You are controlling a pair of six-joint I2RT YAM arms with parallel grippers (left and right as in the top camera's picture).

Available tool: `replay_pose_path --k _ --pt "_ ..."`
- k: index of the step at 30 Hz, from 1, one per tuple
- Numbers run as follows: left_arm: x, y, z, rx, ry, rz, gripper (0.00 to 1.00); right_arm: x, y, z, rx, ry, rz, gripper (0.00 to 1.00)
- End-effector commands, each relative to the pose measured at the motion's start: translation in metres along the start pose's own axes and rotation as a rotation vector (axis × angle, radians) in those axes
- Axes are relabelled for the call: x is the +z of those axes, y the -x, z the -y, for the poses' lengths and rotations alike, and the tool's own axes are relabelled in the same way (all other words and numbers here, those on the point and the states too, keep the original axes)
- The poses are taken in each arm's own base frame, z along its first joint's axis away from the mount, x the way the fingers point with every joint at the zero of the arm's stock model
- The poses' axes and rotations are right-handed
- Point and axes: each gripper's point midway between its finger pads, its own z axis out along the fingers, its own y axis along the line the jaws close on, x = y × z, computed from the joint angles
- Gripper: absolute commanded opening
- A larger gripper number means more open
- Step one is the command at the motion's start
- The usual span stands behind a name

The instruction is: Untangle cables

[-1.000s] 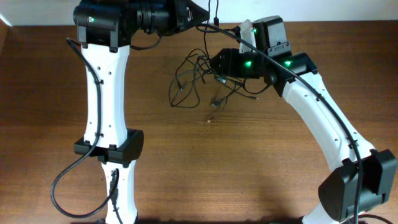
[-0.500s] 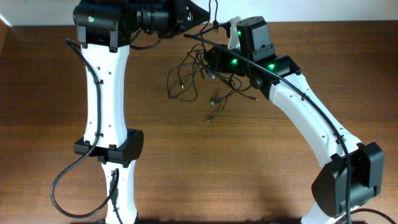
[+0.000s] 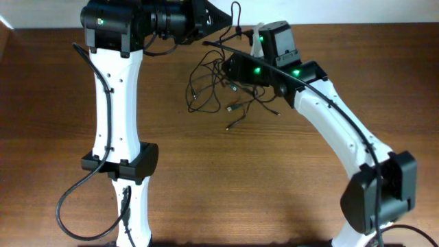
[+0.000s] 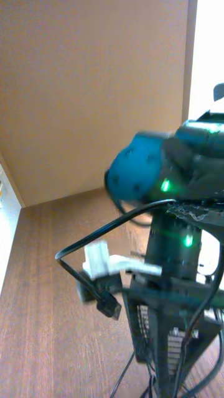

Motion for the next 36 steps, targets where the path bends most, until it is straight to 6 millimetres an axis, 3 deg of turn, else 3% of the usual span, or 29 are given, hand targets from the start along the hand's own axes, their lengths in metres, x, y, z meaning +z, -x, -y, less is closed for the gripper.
replay_pose_path --k 1,3,4,6,7,10,11,12,14,15,16,18,23,24,25,26,27,28,30,33,34,36 --pt "-0.004 -0.006 0.017 0.024 -0.046 -0.011 0.00 0.024 -0.019 -0.001 0.054 0.065 -0.094 0.50" --pt "-0.004 -0.008 0.020 0.024 -0.062 -0.020 0.00 0.031 -0.022 -0.003 0.053 0.094 -0.111 0.50" --pt "-0.004 -0.008 0.021 0.025 -0.067 -0.024 0.00 0.034 -0.025 0.000 0.058 0.087 -0.121 0.42" --pt "-0.004 -0.008 0.021 0.025 -0.067 -0.024 0.00 0.037 -0.029 0.006 0.068 0.069 -0.134 0.11" --pt "-0.004 -0.008 0.021 0.025 -0.067 -0.024 0.00 0.037 -0.031 0.012 0.066 0.045 -0.142 0.04" --pt "-0.006 -0.003 0.010 0.129 -0.013 0.005 0.00 0.028 -0.040 0.014 0.010 0.028 -0.178 0.04" --pt "-0.007 -0.001 -0.008 0.167 0.082 0.025 0.00 0.015 -0.040 0.008 -0.023 0.030 -0.177 0.04" --pt "-0.015 0.006 -0.054 0.139 0.338 0.072 0.00 -0.002 -0.041 0.003 -0.044 0.020 -0.178 0.04" --pt "-0.029 0.009 -0.094 0.085 0.523 0.091 0.00 -0.030 -0.049 0.008 -0.083 -0.062 -0.200 0.04" --pt "-0.032 0.009 -0.101 0.071 0.548 0.091 0.00 -0.037 -0.052 0.012 -0.087 -0.092 -0.204 0.04" --pt "-0.044 0.011 -0.126 0.021 0.619 0.089 0.00 -0.059 -0.058 0.019 -0.093 -0.171 -0.213 0.04" --pt "-0.057 0.007 -0.162 -0.043 0.749 0.068 0.00 -0.084 -0.063 0.020 -0.116 -0.211 -0.220 0.04" --pt "-0.065 -0.012 -0.217 0.008 0.961 -0.094 0.00 -0.145 -0.054 -0.007 -0.297 -0.187 -0.115 0.04" --pt "-0.055 -0.014 -0.211 0.087 0.898 -0.142 0.00 -0.151 -0.053 -0.010 -0.331 -0.179 -0.103 0.04" --pt "-0.032 -0.017 -0.190 0.236 0.720 -0.211 0.00 -0.153 -0.054 -0.013 -0.355 -0.166 -0.104 0.04" --pt "-0.005 -0.028 -0.148 0.427 0.406 -0.269 0.00 -0.151 -0.058 -0.020 -0.371 -0.121 -0.122 0.04" --pt "0.005 -0.036 -0.117 0.542 0.194 -0.279 0.01 -0.150 -0.060 -0.022 -0.371 -0.106 -0.130 0.04" --pt "0.008 -0.040 -0.097 0.611 0.060 -0.267 0.10 -0.150 -0.060 -0.022 -0.370 -0.104 -0.132 0.04" --pt "0.013 -0.045 -0.076 0.655 -0.058 -0.252 0.22 -0.150 -0.063 -0.024 -0.366 -0.087 -0.144 0.04" --pt "0.033 -0.062 -0.063 0.696 -0.103 -0.303 0.31 -0.150 -0.064 -0.025 -0.358 -0.084 -0.145 0.04" --pt "0.048 -0.077 -0.065 0.747 -0.097 -0.361 0.39 -0.150 -0.064 -0.026 -0.357 -0.076 -0.147 0.04" --pt "0.062 -0.091 -0.069 0.782 -0.107 -0.416 0.40 -0.150 -0.066 -0.027 -0.355 -0.069 -0.153 0.04"
